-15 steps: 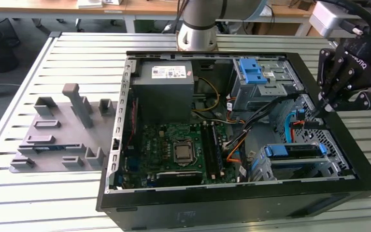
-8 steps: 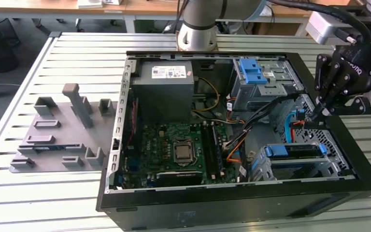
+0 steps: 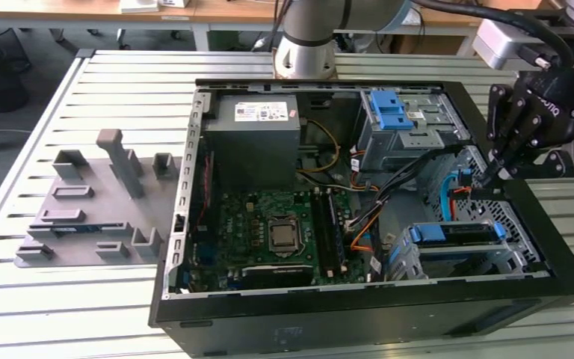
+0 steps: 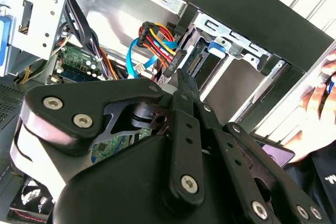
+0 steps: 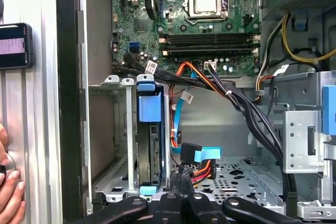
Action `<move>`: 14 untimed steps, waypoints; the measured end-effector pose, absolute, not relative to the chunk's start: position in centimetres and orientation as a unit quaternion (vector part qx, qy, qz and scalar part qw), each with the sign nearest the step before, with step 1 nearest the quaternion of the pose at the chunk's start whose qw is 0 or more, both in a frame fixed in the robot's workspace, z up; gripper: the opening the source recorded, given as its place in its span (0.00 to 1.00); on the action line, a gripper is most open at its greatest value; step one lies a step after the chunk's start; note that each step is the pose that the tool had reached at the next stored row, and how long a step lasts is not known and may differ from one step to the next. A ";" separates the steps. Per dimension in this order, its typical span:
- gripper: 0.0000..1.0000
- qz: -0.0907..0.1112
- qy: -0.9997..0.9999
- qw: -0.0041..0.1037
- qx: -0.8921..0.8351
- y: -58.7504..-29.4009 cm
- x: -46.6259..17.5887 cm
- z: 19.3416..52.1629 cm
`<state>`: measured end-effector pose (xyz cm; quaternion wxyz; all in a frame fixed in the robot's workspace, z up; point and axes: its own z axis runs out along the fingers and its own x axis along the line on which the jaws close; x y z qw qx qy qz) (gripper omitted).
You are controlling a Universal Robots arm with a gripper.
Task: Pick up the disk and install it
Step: 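Insert the first disk wire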
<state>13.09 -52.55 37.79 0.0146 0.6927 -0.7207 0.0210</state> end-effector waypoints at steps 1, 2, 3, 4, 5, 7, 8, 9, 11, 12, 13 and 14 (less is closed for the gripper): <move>0.17 0.021 -0.721 0.015 0.693 -52.5 13.1 37.8; 0.17 0.022 -0.721 0.015 0.693 -52.5 13.1 37.7; 0.24 0.022 -0.721 0.015 0.693 -52.5 13.1 37.6; 0.24 0.022 -0.721 0.014 0.693 -52.5 13.1 37.5; 0.24 0.022 -0.721 0.015 0.693 -52.5 13.1 37.3; 0.25 0.022 -0.721 0.015 0.693 -52.5 13.1 37.0; 0.25 0.022 -0.721 0.014 0.693 -52.5 13.1 36.9; 0.31 0.022 -0.721 0.014 0.693 -52.5 13.1 36.8; 0.31 0.022 -0.721 0.015 0.693 -52.3 13.1 36.6; 0.31 0.022 -0.721 0.014 0.693 -52.3 13.1 36.5; 0.31 0.022 -0.721 0.014 0.693 -52.2 13.1 36.4; 0.31 0.022 -0.721 0.014 0.693 -52.2 13.1 36.3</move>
